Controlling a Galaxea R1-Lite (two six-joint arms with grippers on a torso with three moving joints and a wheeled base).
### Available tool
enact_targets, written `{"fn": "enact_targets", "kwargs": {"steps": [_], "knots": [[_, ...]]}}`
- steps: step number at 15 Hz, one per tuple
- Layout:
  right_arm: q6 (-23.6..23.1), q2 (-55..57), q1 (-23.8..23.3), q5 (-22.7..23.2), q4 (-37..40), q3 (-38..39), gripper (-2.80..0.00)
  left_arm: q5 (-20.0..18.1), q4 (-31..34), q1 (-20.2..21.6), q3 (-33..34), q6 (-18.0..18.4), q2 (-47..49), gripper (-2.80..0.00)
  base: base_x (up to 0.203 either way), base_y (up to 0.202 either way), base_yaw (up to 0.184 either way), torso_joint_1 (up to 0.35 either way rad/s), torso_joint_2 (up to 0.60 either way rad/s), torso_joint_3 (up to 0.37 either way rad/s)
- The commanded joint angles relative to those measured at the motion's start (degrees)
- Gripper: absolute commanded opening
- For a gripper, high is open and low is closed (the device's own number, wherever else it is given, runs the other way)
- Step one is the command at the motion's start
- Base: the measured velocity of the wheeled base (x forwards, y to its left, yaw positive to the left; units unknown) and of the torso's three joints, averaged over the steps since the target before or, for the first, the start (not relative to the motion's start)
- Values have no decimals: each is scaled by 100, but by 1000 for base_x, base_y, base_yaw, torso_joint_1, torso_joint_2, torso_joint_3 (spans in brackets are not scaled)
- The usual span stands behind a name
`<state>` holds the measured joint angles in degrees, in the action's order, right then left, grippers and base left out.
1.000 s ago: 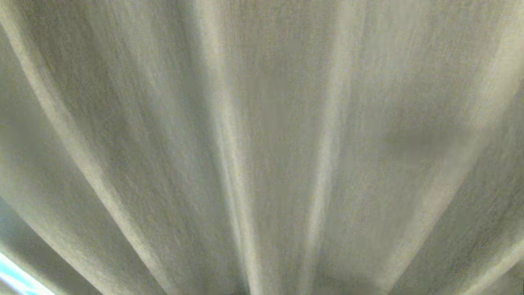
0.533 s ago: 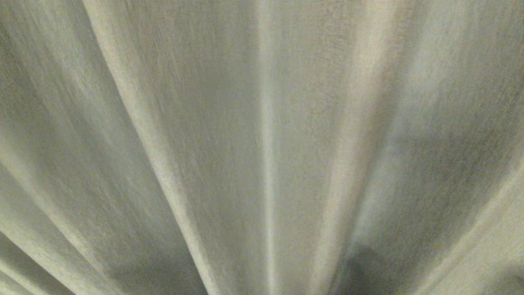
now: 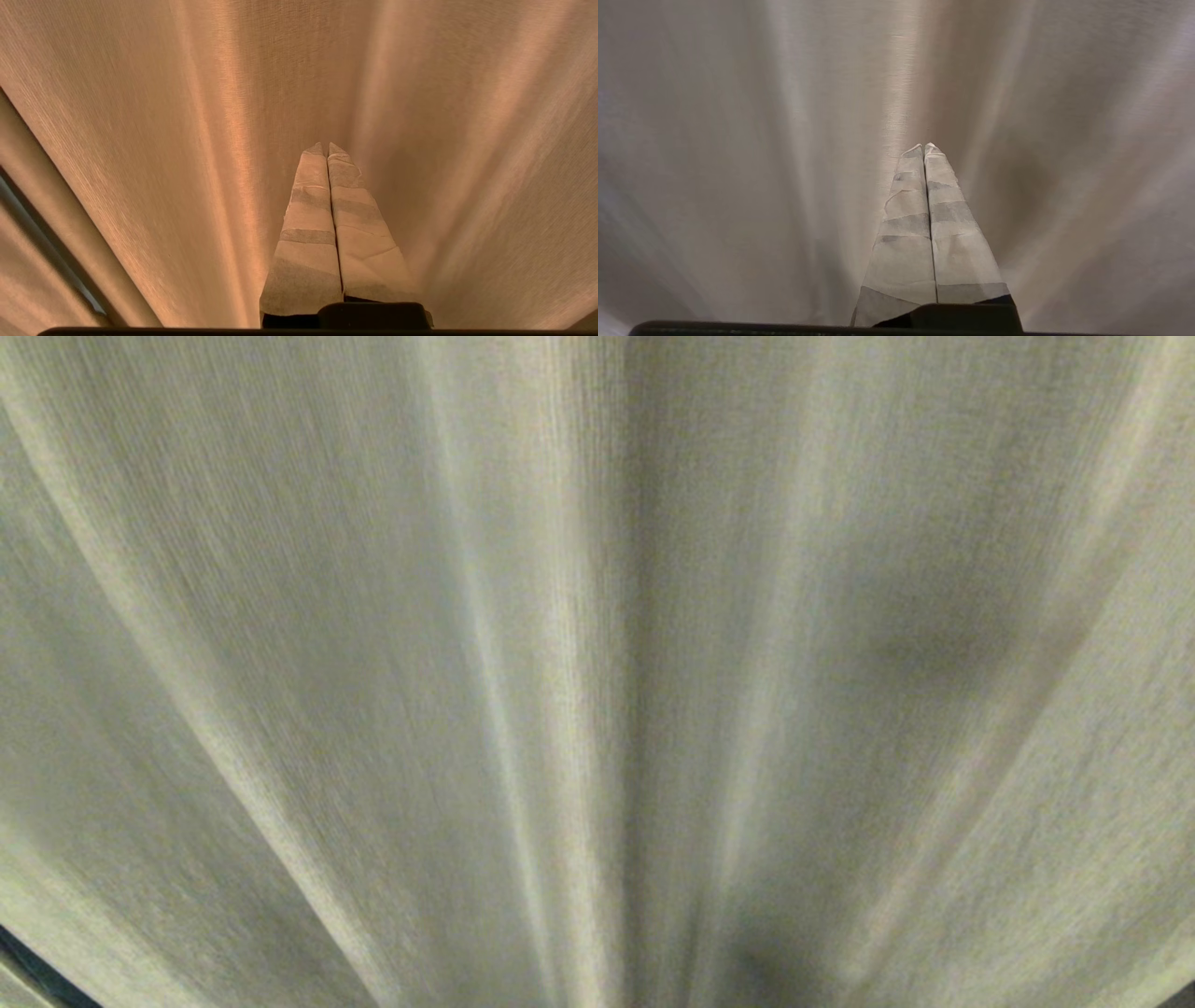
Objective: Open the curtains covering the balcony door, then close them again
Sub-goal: Close the outer curtains on both sides
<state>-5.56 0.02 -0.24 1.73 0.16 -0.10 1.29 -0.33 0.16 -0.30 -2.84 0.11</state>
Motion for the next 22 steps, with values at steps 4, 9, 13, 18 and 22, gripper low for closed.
{"fn": "enact_targets", "kwargs": {"steps": [4,9,13,18,22], "knots": [[-7,-2,-2,2,1,1,-280,2,-54,2,13,-6,-11,-280,0,0,0,0,0,0],[-7,-2,-2,2,1,1,-280,3,-46,2,13,3,-11,-280,0,0,0,0,0,0],[-7,-2,-2,2,1,1,-280,3,-46,2,13,-6,-11,-280,0,0,0,0,0,0],[-7,-2,-2,2,1,1,-280,3,-46,2,13,-15,-11,-280,1,47,-3,4,2,1],[-7,-2,-2,2,1,1,-280,3,-46,2,13,-24,-11,-280,0,195,0,3,2,3]]}}
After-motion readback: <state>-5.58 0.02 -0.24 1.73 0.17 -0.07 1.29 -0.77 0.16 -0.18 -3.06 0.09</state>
